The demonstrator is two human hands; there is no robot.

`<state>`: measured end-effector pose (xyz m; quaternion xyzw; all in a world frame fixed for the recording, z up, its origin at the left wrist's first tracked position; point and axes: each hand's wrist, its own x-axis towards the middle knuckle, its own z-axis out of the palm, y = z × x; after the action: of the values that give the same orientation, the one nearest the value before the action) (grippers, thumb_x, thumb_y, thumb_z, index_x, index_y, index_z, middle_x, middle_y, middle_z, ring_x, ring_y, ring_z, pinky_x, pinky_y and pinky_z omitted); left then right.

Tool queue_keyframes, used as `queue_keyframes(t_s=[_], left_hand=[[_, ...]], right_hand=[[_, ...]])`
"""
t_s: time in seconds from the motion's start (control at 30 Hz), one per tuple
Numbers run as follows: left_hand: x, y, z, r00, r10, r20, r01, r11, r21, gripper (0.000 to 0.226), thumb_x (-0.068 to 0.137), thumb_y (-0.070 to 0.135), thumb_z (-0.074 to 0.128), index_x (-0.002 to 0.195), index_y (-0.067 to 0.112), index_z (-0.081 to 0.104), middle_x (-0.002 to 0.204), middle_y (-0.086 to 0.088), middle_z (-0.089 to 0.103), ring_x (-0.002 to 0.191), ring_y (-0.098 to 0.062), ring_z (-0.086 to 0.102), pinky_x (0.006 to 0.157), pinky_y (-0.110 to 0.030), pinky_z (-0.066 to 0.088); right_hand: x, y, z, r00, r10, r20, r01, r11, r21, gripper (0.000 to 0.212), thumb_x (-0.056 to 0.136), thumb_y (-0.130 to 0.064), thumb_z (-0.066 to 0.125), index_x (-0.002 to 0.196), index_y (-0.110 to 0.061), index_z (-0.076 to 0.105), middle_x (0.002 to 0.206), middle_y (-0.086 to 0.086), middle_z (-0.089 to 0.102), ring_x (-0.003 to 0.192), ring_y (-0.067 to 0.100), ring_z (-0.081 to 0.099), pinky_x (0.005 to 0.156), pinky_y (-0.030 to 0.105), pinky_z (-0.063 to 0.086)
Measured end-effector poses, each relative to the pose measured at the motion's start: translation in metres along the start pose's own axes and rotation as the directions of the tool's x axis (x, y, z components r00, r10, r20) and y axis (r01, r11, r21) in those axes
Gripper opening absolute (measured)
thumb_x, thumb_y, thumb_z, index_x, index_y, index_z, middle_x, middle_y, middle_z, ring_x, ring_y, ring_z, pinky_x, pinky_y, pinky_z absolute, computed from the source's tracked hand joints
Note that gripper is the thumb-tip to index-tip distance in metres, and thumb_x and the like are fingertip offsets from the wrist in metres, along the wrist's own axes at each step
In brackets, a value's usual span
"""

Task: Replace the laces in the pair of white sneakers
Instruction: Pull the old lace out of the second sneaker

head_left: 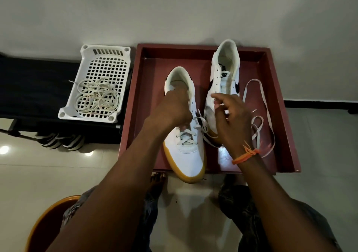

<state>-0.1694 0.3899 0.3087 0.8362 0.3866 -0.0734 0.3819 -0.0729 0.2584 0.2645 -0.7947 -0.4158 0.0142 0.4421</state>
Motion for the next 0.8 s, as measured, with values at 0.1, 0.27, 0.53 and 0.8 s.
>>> queue_keyframes(t_s=[0.1,0.27,0.53,0.8], left_hand=[[-0.001,0.005,0.004,1.000,-0.022,-0.014,0.021,0.997,-0.079,0.051,0.081,-0.004,0.066,0.123,0.007,0.040,0.080,-0.002,0.053,0.058,-0.013,0.056,0.036,-0.016,0.043],[-0.002,-0.003,-0.006,0.995,-0.034,0.090,0.040,0.997,-0.060,0.059,0.078,-0.001,0.073,0.126,0.011,0.038,0.084,-0.011,0.061,0.062,-0.021,0.058,0.055,-0.033,0.051],[-0.007,-0.024,-0.044,0.958,-0.070,0.280,0.100,0.991,-0.092,0.043,0.063,0.008,0.089,0.096,0.018,0.065,0.077,-0.002,0.067,0.065,-0.016,0.059,0.060,-0.032,0.049],[0.005,-0.009,-0.005,0.977,0.198,-0.075,-0.163,0.929,0.331,0.017,0.073,0.029,0.078,0.089,0.022,0.074,0.094,0.004,0.068,0.083,-0.021,0.067,0.073,-0.037,0.057]], right_hand=[[-0.004,-0.001,0.010,0.954,-0.189,0.231,0.219,0.969,-0.113,0.055,0.084,-0.013,0.037,0.133,-0.023,0.060,0.115,0.010,0.061,0.100,0.031,0.058,0.080,0.039,0.051],[-0.011,0.000,0.014,0.907,-0.082,0.414,0.223,0.926,-0.305,0.060,0.083,-0.007,0.055,0.134,-0.038,0.054,0.125,0.003,0.053,0.114,0.032,0.048,0.087,0.046,0.036],[-0.003,0.006,0.009,0.955,-0.069,0.288,0.127,0.974,-0.186,0.059,0.079,-0.017,0.026,0.113,-0.037,0.070,0.114,-0.004,0.062,0.106,0.028,0.054,0.083,0.050,0.046],[-0.008,-0.007,-0.003,0.993,0.122,0.002,-0.122,0.992,-0.031,0.020,0.087,-0.033,0.068,0.074,-0.018,0.071,0.069,-0.004,0.068,0.063,0.009,0.061,0.061,0.034,0.052]])
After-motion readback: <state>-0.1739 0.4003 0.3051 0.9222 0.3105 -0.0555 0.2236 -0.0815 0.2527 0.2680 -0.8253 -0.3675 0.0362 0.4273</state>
